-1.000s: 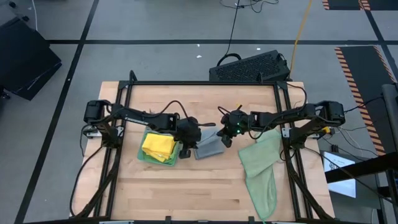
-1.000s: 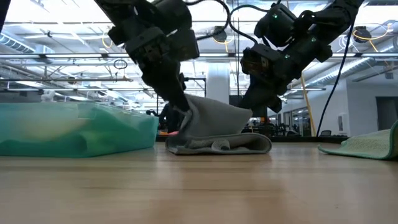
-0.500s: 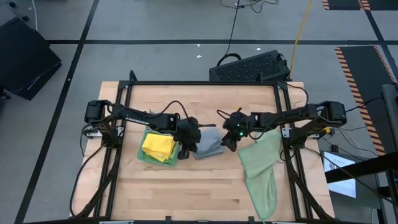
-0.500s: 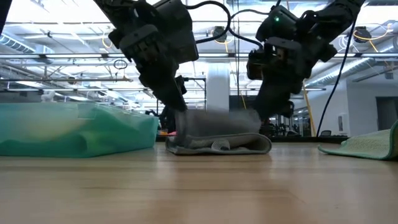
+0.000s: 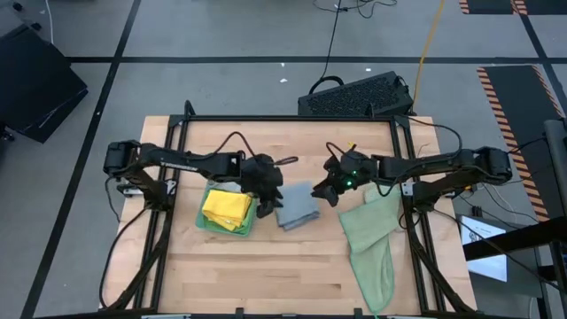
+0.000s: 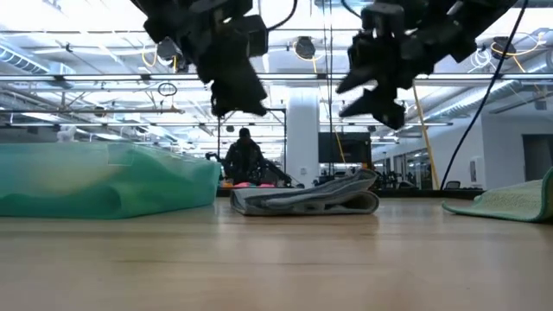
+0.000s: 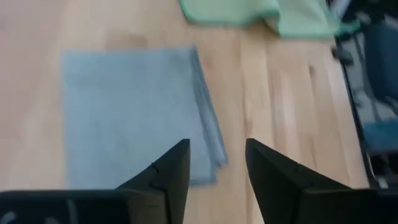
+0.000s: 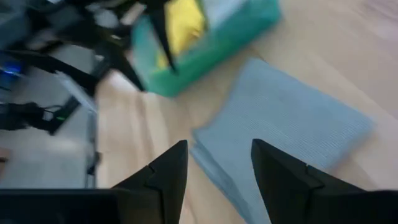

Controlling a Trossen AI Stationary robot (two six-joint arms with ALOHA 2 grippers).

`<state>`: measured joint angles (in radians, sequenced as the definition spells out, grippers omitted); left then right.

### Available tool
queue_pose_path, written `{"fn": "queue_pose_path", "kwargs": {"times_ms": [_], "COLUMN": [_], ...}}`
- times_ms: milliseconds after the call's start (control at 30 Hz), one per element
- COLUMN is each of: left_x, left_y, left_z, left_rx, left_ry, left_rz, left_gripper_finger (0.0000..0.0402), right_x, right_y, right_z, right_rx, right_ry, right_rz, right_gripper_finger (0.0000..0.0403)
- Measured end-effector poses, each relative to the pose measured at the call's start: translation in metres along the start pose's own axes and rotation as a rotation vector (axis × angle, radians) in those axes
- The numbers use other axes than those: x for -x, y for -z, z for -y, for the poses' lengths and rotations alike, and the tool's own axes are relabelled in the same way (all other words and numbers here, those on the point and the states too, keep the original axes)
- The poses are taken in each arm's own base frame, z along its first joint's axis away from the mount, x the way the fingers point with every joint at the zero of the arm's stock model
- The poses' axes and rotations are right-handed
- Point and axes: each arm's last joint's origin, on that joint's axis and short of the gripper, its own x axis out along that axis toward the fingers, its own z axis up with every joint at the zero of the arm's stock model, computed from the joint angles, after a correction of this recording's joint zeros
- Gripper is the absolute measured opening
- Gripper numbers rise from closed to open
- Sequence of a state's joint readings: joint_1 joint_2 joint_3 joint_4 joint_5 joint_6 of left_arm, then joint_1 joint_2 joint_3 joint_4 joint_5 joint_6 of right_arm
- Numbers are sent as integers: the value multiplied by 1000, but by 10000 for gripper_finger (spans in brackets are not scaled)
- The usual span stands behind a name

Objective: Fold microfiber towels
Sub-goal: Fold the gray microfiber cloth

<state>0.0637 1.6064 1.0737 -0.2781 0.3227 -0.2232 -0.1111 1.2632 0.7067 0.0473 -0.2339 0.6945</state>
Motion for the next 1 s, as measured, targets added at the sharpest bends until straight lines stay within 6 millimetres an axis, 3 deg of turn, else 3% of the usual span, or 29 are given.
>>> {"fn": "queue_pose_path", "kwargs": {"times_ms": [133,267,367,633,800,1000], "left_x": [0,-14,-20,-15,-12,-13], "left_y": [-6,-5,-4,-6,-5,-3], "left_z": [-4,-15,-22,-34,-42,-47], "left_rx": [12,24,63,108,108,132], "left_ry": [-77,-108,-120,-291,-293,-303], "left_rz": [65,75,67,105,88,69], "left_gripper_finger": [138,122,112,109,133,185], "right_x": [-13,-36,-54,-87,-81,-44], "right_y": [-3,5,14,40,32,8], "right_z": [-2,7,16,46,48,37], "right_rx": [36,111,138,134,93,135], "right_ry": [-45,-26,1,100,7,-84], "right_rz": [40,-3,-55,-204,-238,-208], "right_gripper_finger": [161,132,107,63,57,71]}}
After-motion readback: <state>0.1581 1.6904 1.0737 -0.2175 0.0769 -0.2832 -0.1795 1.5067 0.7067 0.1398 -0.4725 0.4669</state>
